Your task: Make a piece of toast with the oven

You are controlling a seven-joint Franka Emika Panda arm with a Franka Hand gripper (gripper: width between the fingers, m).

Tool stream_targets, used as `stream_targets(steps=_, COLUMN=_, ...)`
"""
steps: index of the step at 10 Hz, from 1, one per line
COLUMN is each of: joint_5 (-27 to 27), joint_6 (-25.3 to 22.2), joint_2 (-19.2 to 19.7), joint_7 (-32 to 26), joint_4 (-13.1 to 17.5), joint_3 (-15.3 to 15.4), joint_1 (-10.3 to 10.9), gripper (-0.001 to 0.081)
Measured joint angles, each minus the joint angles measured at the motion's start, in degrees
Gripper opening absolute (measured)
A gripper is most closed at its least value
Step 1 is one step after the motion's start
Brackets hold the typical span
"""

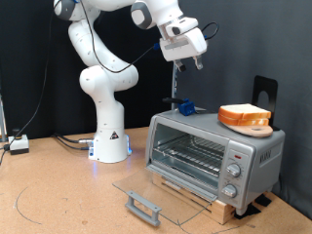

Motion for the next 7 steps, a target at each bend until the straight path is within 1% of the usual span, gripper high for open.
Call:
stream_targets(steps=1, joint_5=1.0, joint_6=1.8, joint_2=0.0, joint_7=1.5, joint_4=-0.3, joint_3=0.2, joint_1=-0.1, gripper=0.0804)
stream_targets(steps=2, joint_5=2.0, joint_6=3.1, joint_2=-0.3, joint_7=5.2, joint_4=-0.8, joint_3=0.9, joint_1=-0.4, gripper=0.0804)
stream_targets(steps=3, joint_5=2.2, joint_6=2.3, joint_2=-0.9, joint_7=10.4, joint_4=-1.1, joint_3=1.9, joint_1=-1.2, gripper=0.0804)
stream_targets(steps=4, joint_5=1.7, joint_6=-0.8, joint_2=-1.8, joint_7=15.1, joint_4=-1.4, joint_3=3.0, joint_1=-2.7, gripper=0.0804)
stream_targets(steps=5, joint_5=1.5, joint_6=-3.0, joint_2=-3.3, joint_7=18.1, joint_4=-1.8, joint_3=4.0, joint_1=-4.4, gripper=0.0804)
stream_targets(steps=6, joint_5=1.6, joint_6=-2.7, joint_2=-3.3, joint_7=16.7, joint_4=-1.8, joint_3=3.9, joint_1=-4.2, gripper=0.0804)
stream_targets(steps=7, joint_5=2.5, joint_6=-4.7, joint_2=-3.2, joint_7=14.7, joint_4=-1.8, joint_3=3.0, joint_1=-3.6, gripper=0.0804)
